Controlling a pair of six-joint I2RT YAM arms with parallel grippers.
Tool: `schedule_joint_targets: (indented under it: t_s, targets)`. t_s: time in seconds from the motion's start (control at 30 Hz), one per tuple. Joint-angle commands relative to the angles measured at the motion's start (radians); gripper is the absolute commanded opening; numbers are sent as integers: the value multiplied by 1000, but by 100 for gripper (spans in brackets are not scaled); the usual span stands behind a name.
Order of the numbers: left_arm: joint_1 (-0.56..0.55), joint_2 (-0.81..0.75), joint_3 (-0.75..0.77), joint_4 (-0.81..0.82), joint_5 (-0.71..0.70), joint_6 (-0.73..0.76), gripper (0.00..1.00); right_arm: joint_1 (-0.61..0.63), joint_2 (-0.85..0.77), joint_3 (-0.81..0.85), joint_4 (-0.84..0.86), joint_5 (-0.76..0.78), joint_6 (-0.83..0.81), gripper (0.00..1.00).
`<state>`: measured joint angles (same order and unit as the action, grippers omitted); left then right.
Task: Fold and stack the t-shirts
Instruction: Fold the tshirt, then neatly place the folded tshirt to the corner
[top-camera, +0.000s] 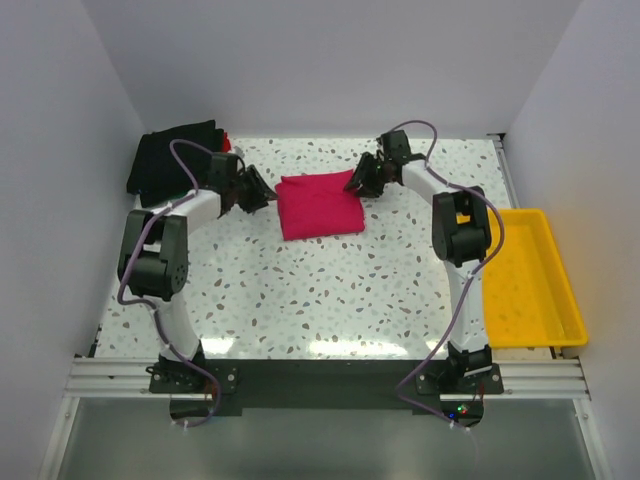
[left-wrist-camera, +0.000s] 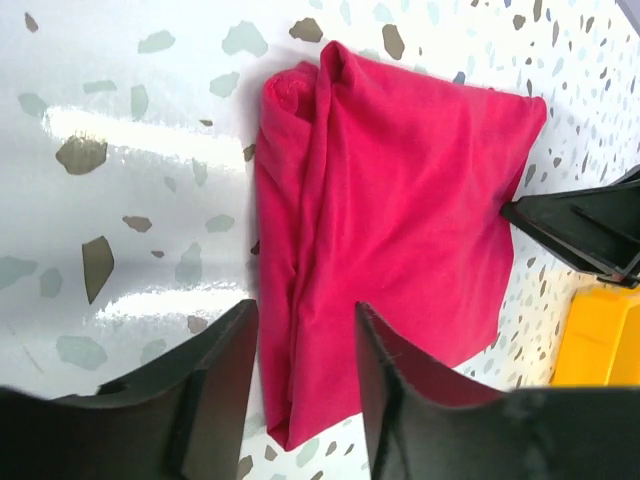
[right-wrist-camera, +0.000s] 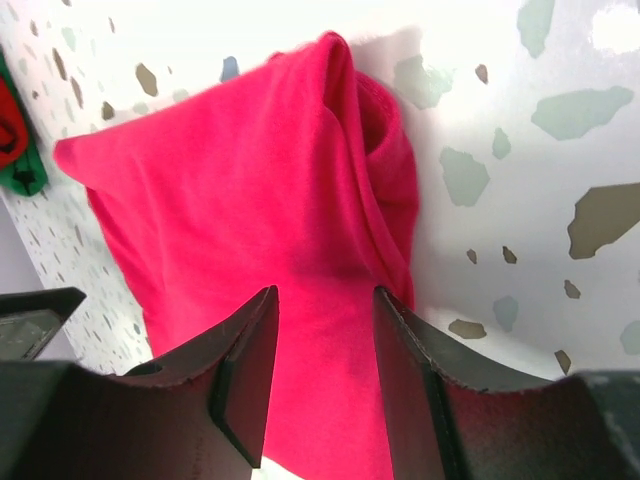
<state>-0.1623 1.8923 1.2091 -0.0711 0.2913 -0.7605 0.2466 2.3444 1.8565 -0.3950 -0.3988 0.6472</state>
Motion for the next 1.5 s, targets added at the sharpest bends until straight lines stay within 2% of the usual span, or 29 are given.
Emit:
schedule_joint_targets:
  t_s: [0.0, 0.07, 0.17, 0.23, 0.47, 0.67, 0.8, 1.0, 1.03, 1.1, 1.13, 1.23, 1.47]
  targets:
    - [7, 33, 75, -42, 48, 82, 50, -6, -53, 72, -28, 14, -30, 47]
    - [6, 57, 92, -45, 81, 95, 58, -6, -72, 76, -30, 14, -37, 49]
    - [7, 106, 124, -35, 117, 121, 64, -6, -121, 61, -25, 23, -43, 56]
    - [7, 145, 147, -36, 132, 127, 65, -6, -161, 47, -22, 29, -47, 60]
    - [-5, 194, 170, -87, 85, 147, 65, -4, -329, -135, 37, 63, -52, 61]
    - [-66, 251, 245, -228, -108, 191, 59, -4, -451, -289, 93, 74, -34, 60]
    - [-89, 278, 251, -233, -142, 184, 55, 3, -516, -371, 130, 78, -21, 60]
    - [-121, 315, 273, -236, -147, 165, 45, 34, -582, -445, 142, 84, -20, 59]
    - [-126, 318, 274, -234, -147, 164, 35, 37, -592, -469, 143, 87, -18, 59]
    - [-129, 320, 296, -236, -153, 164, 23, 45, -612, -499, 143, 86, -15, 58]
    - [-131, 318, 308, -252, -159, 170, 12, 57, -640, -538, 142, 86, -9, 57]
    - [-134, 314, 383, -317, -191, 190, 0, 112, -716, -649, 153, 119, -14, 57]
    - [-128, 346, 665, -541, -429, 348, 0, 241, -899, -878, 166, 164, -17, 53]
